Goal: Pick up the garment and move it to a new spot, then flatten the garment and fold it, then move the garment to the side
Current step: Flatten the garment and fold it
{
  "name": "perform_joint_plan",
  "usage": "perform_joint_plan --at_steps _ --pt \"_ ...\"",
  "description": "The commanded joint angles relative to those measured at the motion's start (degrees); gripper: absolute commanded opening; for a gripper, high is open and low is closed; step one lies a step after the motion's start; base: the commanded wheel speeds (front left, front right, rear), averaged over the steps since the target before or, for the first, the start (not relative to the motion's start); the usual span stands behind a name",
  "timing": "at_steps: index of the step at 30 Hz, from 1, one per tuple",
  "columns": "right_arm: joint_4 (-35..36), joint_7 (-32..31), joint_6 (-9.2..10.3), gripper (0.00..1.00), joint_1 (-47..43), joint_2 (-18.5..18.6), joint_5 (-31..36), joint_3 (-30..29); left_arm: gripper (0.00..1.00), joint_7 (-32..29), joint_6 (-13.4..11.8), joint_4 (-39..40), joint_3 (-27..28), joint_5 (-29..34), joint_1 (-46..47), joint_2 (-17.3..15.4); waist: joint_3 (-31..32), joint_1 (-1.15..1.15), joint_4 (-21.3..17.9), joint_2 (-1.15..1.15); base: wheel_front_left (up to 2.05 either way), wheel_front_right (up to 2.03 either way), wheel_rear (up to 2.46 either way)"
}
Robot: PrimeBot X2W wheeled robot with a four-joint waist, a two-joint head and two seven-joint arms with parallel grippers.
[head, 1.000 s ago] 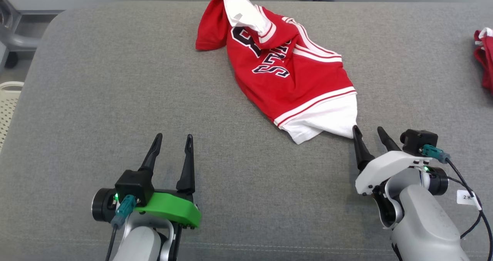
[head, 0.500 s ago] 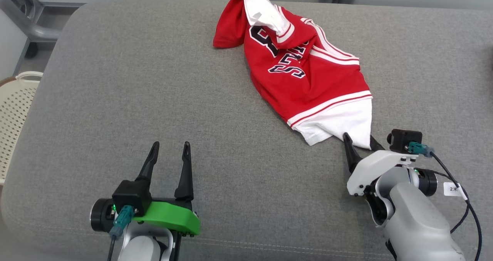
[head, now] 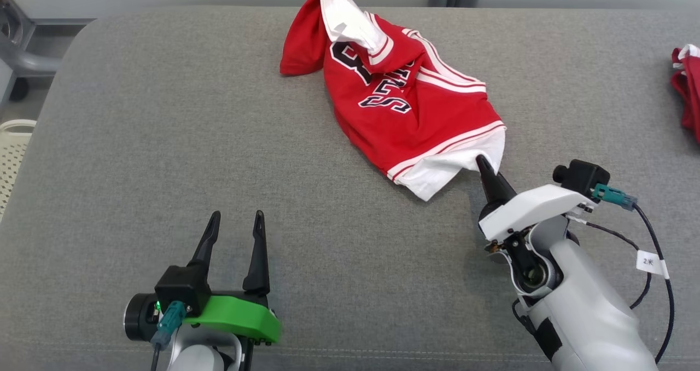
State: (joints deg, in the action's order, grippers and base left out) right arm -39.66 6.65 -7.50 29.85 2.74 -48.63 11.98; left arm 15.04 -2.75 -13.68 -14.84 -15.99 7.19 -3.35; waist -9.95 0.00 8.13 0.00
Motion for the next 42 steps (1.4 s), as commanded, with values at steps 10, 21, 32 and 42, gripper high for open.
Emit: perform_joint_plan --at_steps 10,21,32,42 --pt "14.01 -13.91 0.01 0.00 -11.65 4.92 -18.48 -8.74 1.00 0.10 0.87 -0.29 0.78 0.01 -2.27 0.20 2.35 0.00 -7.10 0.00 0.00 0.00 0.00" --pt "7.58 -18.47 0.01 0.00 -13.97 8.32 -14.76 -18.48 1.00 0.10 0.94 0.00 0.94 0.26 -1.64 0.33 1.75 0.00 -9.47 0.00 0.00 0.00 0.00" --pt "-1.70 -12.53 0.02 1.00 -7.80 11.15 -2.95 -20.49 1.00 0.10 1.39 -0.40 1.27 1.22 -0.09 0.35 -0.57 0.00 -9.59 0.00 0.00 0.00 0.00" --pt "8.75 -3.85 0.01 1.00 -8.06 14.58 10.28 -14.58 1.00 0.10 1.65 -0.68 1.70 0.60 0.43 0.38 -0.60 0.00 -11.76 0.00 0.00 0.00 0.00"
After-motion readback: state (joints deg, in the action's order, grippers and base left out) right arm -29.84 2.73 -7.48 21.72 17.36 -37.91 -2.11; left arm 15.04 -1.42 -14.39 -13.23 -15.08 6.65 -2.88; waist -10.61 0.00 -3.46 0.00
